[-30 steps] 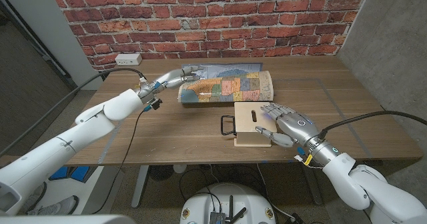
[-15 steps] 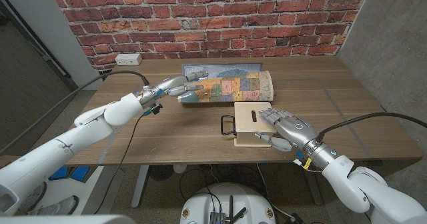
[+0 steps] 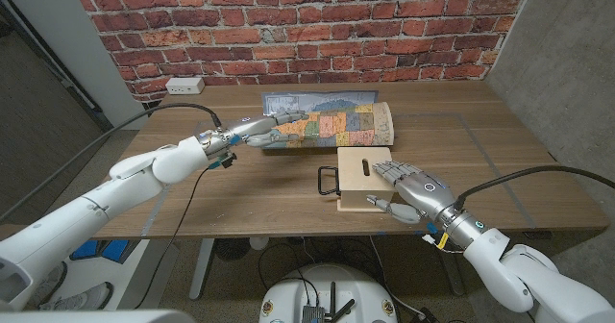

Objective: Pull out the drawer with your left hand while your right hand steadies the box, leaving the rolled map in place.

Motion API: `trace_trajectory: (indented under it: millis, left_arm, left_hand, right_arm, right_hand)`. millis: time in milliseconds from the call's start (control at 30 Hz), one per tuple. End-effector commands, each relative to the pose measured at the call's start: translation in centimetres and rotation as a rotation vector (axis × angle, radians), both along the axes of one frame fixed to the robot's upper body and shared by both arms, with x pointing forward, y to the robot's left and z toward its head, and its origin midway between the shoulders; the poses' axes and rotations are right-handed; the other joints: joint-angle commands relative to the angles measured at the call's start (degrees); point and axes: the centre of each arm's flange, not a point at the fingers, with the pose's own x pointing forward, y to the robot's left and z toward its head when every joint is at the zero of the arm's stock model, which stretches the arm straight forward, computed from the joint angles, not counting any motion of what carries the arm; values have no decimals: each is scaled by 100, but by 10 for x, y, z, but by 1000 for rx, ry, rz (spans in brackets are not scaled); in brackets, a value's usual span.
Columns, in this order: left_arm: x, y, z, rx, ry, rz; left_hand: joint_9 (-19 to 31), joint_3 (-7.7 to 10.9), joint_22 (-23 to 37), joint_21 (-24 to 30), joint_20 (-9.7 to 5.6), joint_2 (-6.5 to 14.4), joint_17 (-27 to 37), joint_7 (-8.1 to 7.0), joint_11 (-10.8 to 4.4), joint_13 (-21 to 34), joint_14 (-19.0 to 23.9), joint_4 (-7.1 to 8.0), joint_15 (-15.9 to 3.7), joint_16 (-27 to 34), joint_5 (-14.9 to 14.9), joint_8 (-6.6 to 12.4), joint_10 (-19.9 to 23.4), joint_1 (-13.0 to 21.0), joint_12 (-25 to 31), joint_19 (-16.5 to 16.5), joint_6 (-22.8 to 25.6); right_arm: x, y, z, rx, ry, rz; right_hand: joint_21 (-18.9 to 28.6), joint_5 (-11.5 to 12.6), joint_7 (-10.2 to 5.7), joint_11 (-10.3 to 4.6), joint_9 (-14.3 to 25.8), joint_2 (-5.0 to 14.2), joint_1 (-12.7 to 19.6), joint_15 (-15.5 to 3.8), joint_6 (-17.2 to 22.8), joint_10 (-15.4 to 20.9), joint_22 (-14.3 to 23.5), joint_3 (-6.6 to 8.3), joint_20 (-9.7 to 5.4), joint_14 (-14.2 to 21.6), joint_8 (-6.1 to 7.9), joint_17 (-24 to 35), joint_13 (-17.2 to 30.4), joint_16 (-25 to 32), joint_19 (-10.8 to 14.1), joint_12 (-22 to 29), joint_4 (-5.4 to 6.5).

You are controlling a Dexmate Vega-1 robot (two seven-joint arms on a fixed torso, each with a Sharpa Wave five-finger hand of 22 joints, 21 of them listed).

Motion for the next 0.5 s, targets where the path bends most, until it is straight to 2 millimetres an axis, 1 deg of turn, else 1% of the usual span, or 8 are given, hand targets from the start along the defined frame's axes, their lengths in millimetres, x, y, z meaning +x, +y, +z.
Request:
trace_trajectory:
  millis: [33, 133, 233, 300, 367, 400, 500]
  left_arm:
    - [-3, -3, -11, 148, -59, -7]
    - [-4, -1, -12, 150, -75, -7]
    - [-4, -1, -13, 180, -88, -8]
    - [-4, -1, -14, 197, -93, -10]
    - [-4, -1, -16, 199, -95, -12]
    - [-4, -1, -16, 197, -94, -15]
    - [-3, -1, -18, 211, -92, -24]
  left_hand:
    - [25, -5, 22, 13, -785, 315, 20, -160, -86, 10, 50, 83, -545, 37, -11, -15, 91, -79, 46, -29, -50]
    - [24, -9, 23, 14, -805, 322, 21, -192, -115, 9, 56, 104, -562, 39, -10, -8, 141, -89, 61, -34, -61]
    - [24, -12, 23, 16, -830, 327, 20, -196, -117, 9, 75, 119, -593, 45, -8, 3, 179, -96, 71, -37, -51]
    - [24, -14, 23, 16, -846, 329, 20, -193, -140, 8, 86, 127, -597, 48, -7, 7, 207, -99, 78, -40, -51]
    - [24, -17, 24, 15, -853, 331, 18, -209, -162, 7, 128, 141, -654, 60, -6, 14, 242, -103, 83, -50, -50]
    - [25, -19, 24, 16, -843, 331, 17, -237, -195, 7, 145, 150, -684, 63, -5, 15, 261, -105, 84, -56, -58]
    - [25, -23, 25, 18, -828, 330, 16, -292, -228, 6, 168, 165, -730, 66, -4, 17, 284, -110, 85, -59, -68]
  right_arm:
    - [0, 1, -4, -32, 7, -6]
    - [1, 1, -4, -40, 11, -4]
    - [1, 1, -3, -45, 10, -6]
    - [1, 1, -3, -45, 8, -13]
    - [1, 1, -2, -51, 9, -23]
    - [1, 1, -2, -62, 9, -25]
    - [1, 2, -2, -60, 3, -22]
  right_hand:
    - [-5, -18, -7, 20, 33, 199, -57, -67, -20, -10, 18, 32, -239, 45, 6, 4, 16, 62, -37, 2, 1]
    - [-6, -21, 0, 18, 34, 196, -57, -69, -16, 6, 18, 37, -263, 57, 13, 1, 16, 65, -45, 12, -1]
    - [-8, -27, 2, 17, 35, 195, -60, -89, -14, 41, 17, 44, -322, 68, 22, -2, 16, 69, -57, 29, -3]
    - [-8, -28, 4, 19, 35, 200, -51, -95, -5, 72, 17, 56, -331, 90, 30, -9, 16, 73, -61, 42, -9]
    - [-31, -33, 5, 1, 35, 204, -54, -111, 11, 147, 17, 71, -378, 172, 42, -19, 15, 99, -141, 68, -9]
    - [-40, -34, 4, 18, 35, 207, -53, -101, 14, 165, 17, 77, -392, 186, 45, -23, 15, 102, -174, 72, -10]
    - [-48, -39, 29, 41, 35, 209, -66, -96, 27, 190, 18, 81, -404, 226, 53, -28, 14, 114, -222, 78, -2]
